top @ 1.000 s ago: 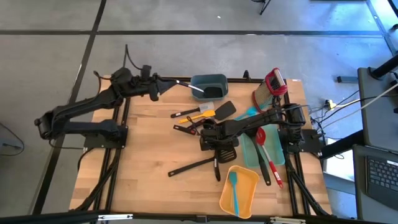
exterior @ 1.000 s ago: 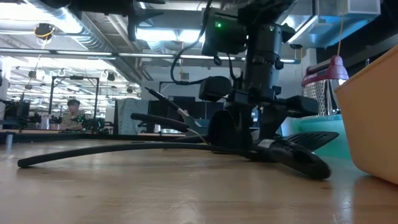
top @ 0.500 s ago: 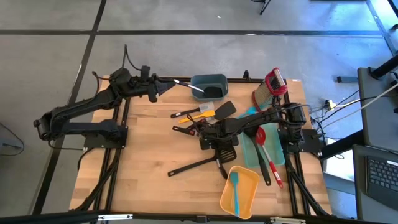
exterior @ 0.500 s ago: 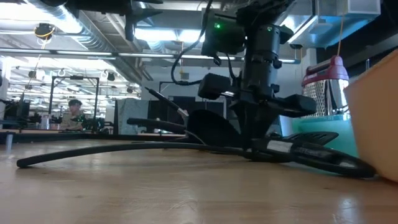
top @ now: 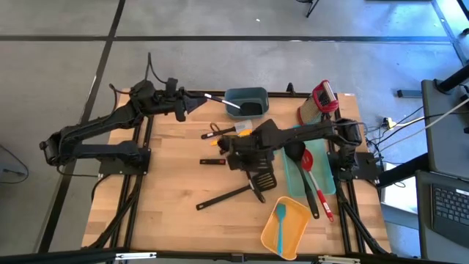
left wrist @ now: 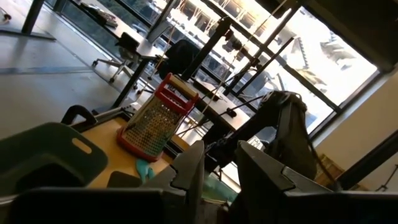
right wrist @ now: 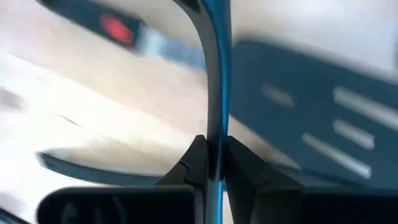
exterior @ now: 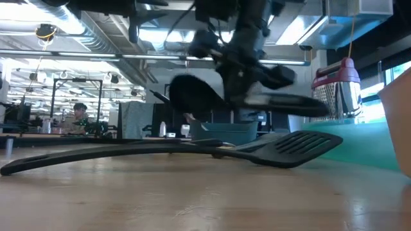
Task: Pick & Place Kitchen Items
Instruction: Put the black serving spoon into the green bin
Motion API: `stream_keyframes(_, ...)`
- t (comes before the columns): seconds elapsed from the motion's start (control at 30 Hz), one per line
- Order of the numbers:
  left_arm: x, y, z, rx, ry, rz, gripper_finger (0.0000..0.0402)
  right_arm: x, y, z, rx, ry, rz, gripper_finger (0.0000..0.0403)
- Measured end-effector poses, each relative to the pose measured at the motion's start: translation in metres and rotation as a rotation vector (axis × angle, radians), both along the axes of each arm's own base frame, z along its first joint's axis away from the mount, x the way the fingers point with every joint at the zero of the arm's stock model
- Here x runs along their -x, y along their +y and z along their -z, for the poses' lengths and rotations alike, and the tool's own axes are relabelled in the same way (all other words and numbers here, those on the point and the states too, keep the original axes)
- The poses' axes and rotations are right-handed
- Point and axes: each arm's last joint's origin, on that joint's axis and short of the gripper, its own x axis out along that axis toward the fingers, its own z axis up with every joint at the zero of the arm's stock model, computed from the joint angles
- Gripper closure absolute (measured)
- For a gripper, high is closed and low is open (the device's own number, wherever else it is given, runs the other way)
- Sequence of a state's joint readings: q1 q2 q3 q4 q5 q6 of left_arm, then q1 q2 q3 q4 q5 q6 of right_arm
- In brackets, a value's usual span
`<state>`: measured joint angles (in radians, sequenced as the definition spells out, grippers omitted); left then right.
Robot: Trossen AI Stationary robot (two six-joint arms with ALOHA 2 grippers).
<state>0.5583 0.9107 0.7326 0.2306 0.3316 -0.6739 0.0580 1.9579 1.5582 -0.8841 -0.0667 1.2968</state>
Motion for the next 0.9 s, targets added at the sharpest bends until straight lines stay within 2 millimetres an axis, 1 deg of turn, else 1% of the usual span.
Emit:
stream_keyframes(0.17, 0.0, 0.0, 0.0, -0.003, 0.005, 0.001, 0.0313, -0.01, -0.015, -0.042, 0.055, -0.072, -0.02, 0.0374)
stream_keyframes(0.27, 0.0, 0.0, 0.0, -0.005, 0.006, 0.006, 0.0313, -0.01, -0.019, -0.071, 0.064, -0.089, -0.035, 0.0374)
stream_keyframes(0.4, 0.0, -0.001, 0.0, -0.008, 0.007, 0.025, 0.0313, 0.004, -0.016, -0.111, 0.059, -0.146, -0.065, 0.0374)
stream_keyframes(0.43, 0.0, -0.001, 0.0, -0.013, 0.008, 0.029, 0.0314, 0.009, -0.014, -0.117, 0.048, -0.151, -0.072, 0.0374)
stream_keyframes(0.6, 0.0, -0.001, 0.002, -0.028, 0.026, 0.035, 0.0311, 0.043, 0.005, -0.154, 0.022, -0.226, -0.084, 0.0374)
stream_keyframes(0.7, -0.001, -0.001, 0.003, -0.037, 0.037, 0.036, 0.0312, 0.062, 0.017, -0.164, 0.025, -0.232, -0.055, 0.0374)
stream_keyframes(0.83, -0.001, -0.001, 0.003, -0.042, 0.041, 0.033, 0.0313, 0.089, 0.029, -0.164, 0.023, -0.191, 0.014, 0.0374)
stream_keyframes(0.9, -0.001, -0.001, 0.003, -0.045, 0.037, 0.026, 0.0313, 0.104, 0.032, -0.157, 0.016, -0.162, 0.063, 0.0374)
